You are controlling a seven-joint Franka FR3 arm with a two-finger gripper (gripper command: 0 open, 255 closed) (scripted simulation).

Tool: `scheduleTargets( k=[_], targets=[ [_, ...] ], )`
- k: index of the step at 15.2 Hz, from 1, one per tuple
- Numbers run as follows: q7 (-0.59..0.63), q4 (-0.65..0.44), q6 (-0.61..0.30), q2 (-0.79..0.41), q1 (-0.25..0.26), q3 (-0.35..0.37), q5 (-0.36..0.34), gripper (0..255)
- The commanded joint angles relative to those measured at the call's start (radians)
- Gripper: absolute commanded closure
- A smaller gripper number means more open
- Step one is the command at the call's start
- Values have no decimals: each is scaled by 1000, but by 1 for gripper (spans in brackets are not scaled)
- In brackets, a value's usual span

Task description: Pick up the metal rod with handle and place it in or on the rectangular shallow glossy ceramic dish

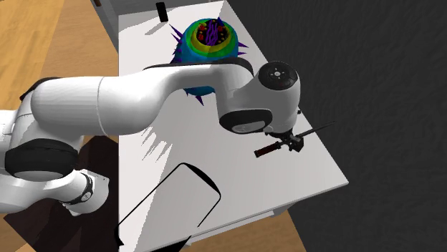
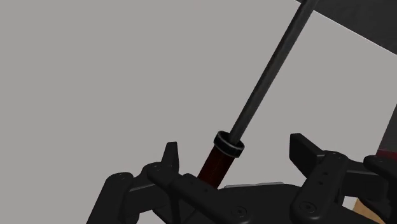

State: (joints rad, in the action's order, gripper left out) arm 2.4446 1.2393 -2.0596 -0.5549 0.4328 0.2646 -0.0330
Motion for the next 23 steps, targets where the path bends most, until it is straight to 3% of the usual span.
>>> scheduleTargets(
  k=[1,12,13,23],
  targets=[
    [15,5,-19,-12,6,-5,-6,0],
    [18,11,-50,-38,12,-7,-11,0],
    [18,11,-50,-38,12,-7,-11,255],
    [18,-1,-37,-36,13,-7,-11,255]
  ],
)
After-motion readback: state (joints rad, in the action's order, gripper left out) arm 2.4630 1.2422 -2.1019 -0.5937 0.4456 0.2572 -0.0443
